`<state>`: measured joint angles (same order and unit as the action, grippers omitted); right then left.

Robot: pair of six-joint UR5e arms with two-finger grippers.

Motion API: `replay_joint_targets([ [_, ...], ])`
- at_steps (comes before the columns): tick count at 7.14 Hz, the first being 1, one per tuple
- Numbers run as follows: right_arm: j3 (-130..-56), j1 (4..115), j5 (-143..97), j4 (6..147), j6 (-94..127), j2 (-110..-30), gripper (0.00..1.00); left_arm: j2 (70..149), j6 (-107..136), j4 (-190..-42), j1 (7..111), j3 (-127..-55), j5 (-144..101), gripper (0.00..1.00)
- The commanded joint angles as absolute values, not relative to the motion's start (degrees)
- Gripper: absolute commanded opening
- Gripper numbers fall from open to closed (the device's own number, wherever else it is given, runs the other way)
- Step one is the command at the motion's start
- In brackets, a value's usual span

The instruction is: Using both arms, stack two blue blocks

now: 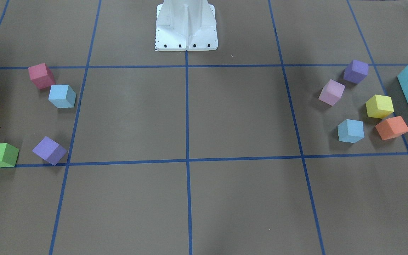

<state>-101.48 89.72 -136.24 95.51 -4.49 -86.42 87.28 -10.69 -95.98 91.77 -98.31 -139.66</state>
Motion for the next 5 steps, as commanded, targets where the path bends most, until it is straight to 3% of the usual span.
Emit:
replay_joint_targets([
  [1, -101.08, 88.6, -136.93, 93.25, -2.64, -86.92, 1.0, 87.28, -10.64, -95.98, 91.76, -98.35, -139.66, 0.98],
  [3, -101.07, 78.46, -136.5, 92.38, 4.77, -86.49, 1.0, 87.28, -10.55, -95.98, 91.76, -98.44, -139.66, 0.98],
  [5, -100.9, 72.45, -134.57, 80.49, 15.41, -89.45, 1.0, 86.93, -10.46, -95.98, 91.76, -98.7, -139.66, 0.98],
])
